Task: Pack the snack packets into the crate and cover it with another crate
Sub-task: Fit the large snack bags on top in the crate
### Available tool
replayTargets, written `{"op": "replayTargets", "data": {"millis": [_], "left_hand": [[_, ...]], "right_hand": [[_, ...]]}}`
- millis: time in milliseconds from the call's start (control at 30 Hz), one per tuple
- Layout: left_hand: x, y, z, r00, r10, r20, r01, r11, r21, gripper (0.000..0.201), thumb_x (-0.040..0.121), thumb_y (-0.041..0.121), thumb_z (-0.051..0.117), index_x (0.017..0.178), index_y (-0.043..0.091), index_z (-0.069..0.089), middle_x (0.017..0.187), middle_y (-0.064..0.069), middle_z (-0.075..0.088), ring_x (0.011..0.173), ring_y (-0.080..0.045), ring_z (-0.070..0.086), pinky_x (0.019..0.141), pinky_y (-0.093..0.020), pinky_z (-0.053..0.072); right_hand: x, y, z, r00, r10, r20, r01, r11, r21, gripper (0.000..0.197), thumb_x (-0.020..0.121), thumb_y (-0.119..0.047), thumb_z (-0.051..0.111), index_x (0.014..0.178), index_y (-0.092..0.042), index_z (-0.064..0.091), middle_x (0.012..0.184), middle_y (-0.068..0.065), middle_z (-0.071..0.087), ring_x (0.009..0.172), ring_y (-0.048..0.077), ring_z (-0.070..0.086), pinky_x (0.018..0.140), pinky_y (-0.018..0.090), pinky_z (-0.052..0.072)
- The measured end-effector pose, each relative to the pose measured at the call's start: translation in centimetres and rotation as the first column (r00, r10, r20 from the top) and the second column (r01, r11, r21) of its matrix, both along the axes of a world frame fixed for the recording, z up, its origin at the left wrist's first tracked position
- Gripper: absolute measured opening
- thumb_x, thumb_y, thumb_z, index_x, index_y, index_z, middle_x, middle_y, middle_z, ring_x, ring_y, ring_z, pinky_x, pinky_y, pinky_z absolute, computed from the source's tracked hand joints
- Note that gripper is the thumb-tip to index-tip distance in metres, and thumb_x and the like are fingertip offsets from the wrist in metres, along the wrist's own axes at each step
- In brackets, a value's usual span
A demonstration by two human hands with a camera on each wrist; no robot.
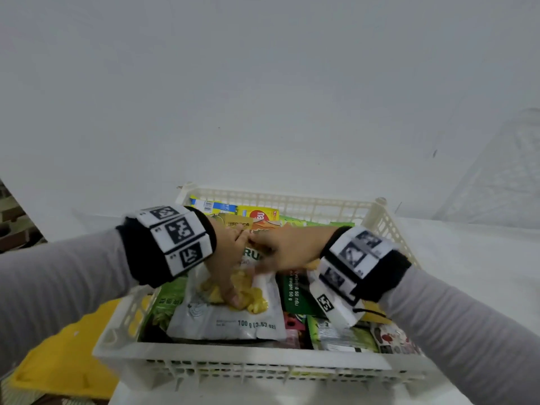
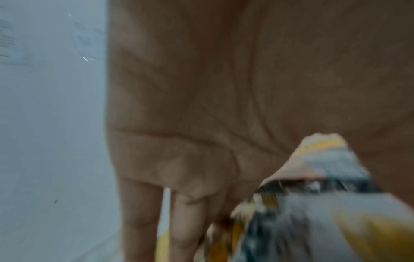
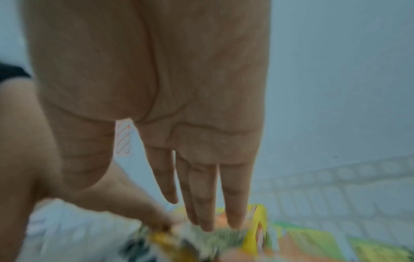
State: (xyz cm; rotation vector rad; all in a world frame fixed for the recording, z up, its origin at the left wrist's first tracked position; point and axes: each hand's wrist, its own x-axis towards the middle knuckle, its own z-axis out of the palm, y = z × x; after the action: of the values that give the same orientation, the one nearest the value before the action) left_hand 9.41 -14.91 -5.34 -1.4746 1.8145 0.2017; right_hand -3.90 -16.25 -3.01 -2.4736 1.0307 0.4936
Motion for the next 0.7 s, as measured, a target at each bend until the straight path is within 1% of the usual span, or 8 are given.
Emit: {"op": "replayTargets", "data": {"millis": [33, 100, 167, 300, 400, 500, 600, 700], "left_hand": [[-0.5, -0.1, 1.1, 1.000, -0.007, -0.016, 0.007, 1.000, 0.009, 0.118, 0.070, 0.079, 0.048, 0.150, 0.010, -0.005, 0.158, -0.010, 0.006, 0.138, -0.029, 0.030, 0.107, -0.040, 0.032], [-1.6, -0.7, 3.3, 0.988, -0.049, -0.149, 0.050, 0.999, 0.004, 0.087, 0.081, 0.069, 0.046, 0.145, 0.013, 0.027, 0.140, -0.006, 0.043, 0.113, -0.022, 0.053, 0.092, -0.034, 0.045], [-2.9, -1.5, 5.0, 0.942, -0.093, -0.322, 0.081, 0.995, -0.050, 0.070, 0.087, 0.061, 0.045, 0.139, 0.015, 0.040, 0.134, -0.005, 0.050, 0.114, -0.022, 0.052, 0.094, -0.032, 0.043], [-6.2, -3.0, 5.6, 0.852, -0.149, -0.501, 0.067, 0.982, -0.179, 0.064, 0.089, 0.056, 0.046, 0.140, 0.019, 0.039, 0.140, -0.001, 0.045, 0.122, -0.018, 0.047, 0.093, -0.026, 0.035], [-8.6, -4.1, 4.6, 0.829, -0.202, -0.522, 0.112, 0.974, -0.199, 0.058, 0.091, 0.051, 0.047, 0.138, 0.017, 0.042, 0.141, -0.001, 0.043, 0.124, -0.018, 0.045, 0.097, -0.027, 0.035], [-10.3, -5.3, 3.6, 0.831, -0.223, -0.509, 0.162, 0.974, -0.161, 0.057, 0.093, 0.049, 0.045, 0.137, 0.014, 0.043, 0.141, -0.004, 0.043, 0.125, -0.020, 0.044, 0.100, -0.029, 0.034], [-11.4, -6.4, 2.5, 0.855, -0.211, -0.473, 0.169, 0.977, -0.129, 0.061, 0.093, 0.049, 0.044, 0.140, 0.011, 0.038, 0.143, -0.006, 0.041, 0.127, -0.021, 0.042, 0.101, -0.030, 0.033], [-12.1, -7.2, 1.6, 0.882, -0.189, -0.433, 0.161, 0.982, -0.102, 0.064, 0.093, 0.051, 0.043, 0.142, 0.010, 0.035, 0.139, -0.007, 0.045, 0.130, -0.023, 0.041, 0.107, -0.034, 0.032]], "right_hand": [[-0.9, -0.4, 0.9, 0.993, -0.038, 0.116, 0.031, 0.998, 0.057, 0.051, 0.096, -0.038, 0.048, 0.130, -0.001, 0.045, 0.105, 0.011, 0.060, 0.081, 0.001, 0.058, 0.077, 0.020, 0.047], [-3.1, -1.0, 2.9, 0.956, -0.127, 0.265, 0.110, 0.991, 0.076, 0.047, 0.096, -0.038, 0.047, 0.132, -0.008, 0.050, 0.122, 0.008, 0.061, 0.099, 0.006, 0.060, 0.089, 0.022, 0.047], [-5.7, -1.5, 4.5, 0.925, -0.215, 0.312, 0.196, 0.976, 0.091, 0.049, 0.094, -0.040, 0.050, 0.135, -0.014, 0.048, 0.127, 0.004, 0.060, 0.111, 0.013, 0.060, 0.098, 0.031, 0.047], [-10.7, -0.9, 5.3, 0.807, -0.496, 0.320, 0.400, 0.858, 0.322, 0.046, 0.093, -0.031, 0.054, 0.134, -0.012, 0.046, 0.111, 0.001, 0.066, 0.090, 0.011, 0.068, 0.077, 0.021, 0.054], [-13.7, 0.5, 4.4, 0.568, -0.759, 0.318, 0.506, 0.627, 0.592, 0.023, 0.094, -0.013, 0.055, 0.115, -0.004, 0.055, 0.106, 0.017, 0.064, 0.085, 0.021, 0.065, 0.068, 0.024, 0.054], [-16.2, 2.8, 3.4, 0.280, -0.936, 0.214, 0.482, 0.330, 0.812, 0.012, 0.092, -0.006, 0.054, 0.103, -0.003, 0.054, 0.104, 0.022, 0.059, 0.089, 0.028, 0.062, 0.078, 0.030, 0.054], [-17.6, 5.1, 2.2, -0.006, -0.997, 0.076, 0.376, 0.068, 0.924, 0.006, 0.088, -0.003, 0.053, 0.093, -0.004, 0.050, 0.109, 0.026, 0.053, 0.093, 0.035, 0.060, 0.084, 0.036, 0.052], [-17.3, 6.9, 1.0, -0.173, -0.983, -0.060, 0.244, -0.101, 0.964, 0.018, 0.086, -0.004, 0.052, 0.099, -0.009, 0.041, 0.112, 0.026, 0.043, 0.095, 0.039, 0.054, 0.084, 0.036, 0.049]]}}
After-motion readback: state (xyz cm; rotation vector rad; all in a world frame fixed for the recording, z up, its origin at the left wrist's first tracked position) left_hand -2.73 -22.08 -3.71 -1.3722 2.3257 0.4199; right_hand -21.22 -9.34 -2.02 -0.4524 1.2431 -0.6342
